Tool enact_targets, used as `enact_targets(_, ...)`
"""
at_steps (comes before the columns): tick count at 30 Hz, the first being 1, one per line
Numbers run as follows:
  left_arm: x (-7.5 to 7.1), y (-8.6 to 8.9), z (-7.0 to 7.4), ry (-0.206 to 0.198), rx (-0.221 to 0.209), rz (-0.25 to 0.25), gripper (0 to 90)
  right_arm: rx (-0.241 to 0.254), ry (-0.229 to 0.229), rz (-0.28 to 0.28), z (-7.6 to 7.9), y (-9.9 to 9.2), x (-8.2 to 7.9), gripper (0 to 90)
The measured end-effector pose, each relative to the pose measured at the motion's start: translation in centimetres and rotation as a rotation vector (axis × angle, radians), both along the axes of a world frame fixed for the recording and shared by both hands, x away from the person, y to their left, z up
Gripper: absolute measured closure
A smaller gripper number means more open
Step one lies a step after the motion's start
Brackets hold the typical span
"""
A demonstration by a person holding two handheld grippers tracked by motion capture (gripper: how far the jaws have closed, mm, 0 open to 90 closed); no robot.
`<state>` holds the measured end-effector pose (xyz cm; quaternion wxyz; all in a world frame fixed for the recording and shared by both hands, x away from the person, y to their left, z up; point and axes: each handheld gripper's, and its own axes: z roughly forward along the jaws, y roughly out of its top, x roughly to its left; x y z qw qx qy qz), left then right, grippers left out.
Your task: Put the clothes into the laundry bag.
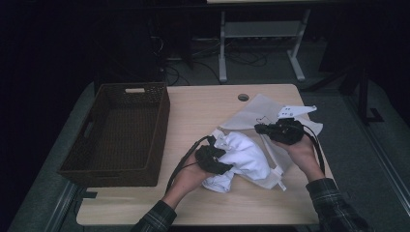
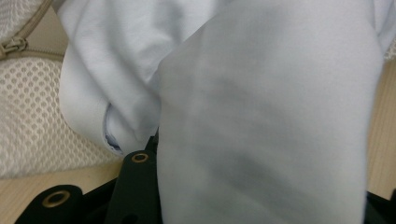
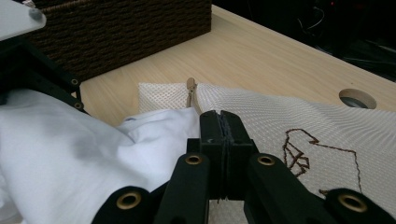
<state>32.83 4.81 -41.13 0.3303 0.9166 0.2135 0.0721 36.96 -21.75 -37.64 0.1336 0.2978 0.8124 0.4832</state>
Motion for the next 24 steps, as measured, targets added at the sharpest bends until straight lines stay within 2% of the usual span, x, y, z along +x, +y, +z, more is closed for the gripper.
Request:
enact_targets(13,1.4,-0.6,-0.3,-0.003,-0.003,0.020,58.1,-0.013,0.007,0.015,-0.3,0.6,0.0,88.4)
enact_targets(24,2.3,-1.2,-0.8,-0.005,0.017,0.026,58.1,-0.020,0.010,0.021,-0.4,0.8,0.0,88.4)
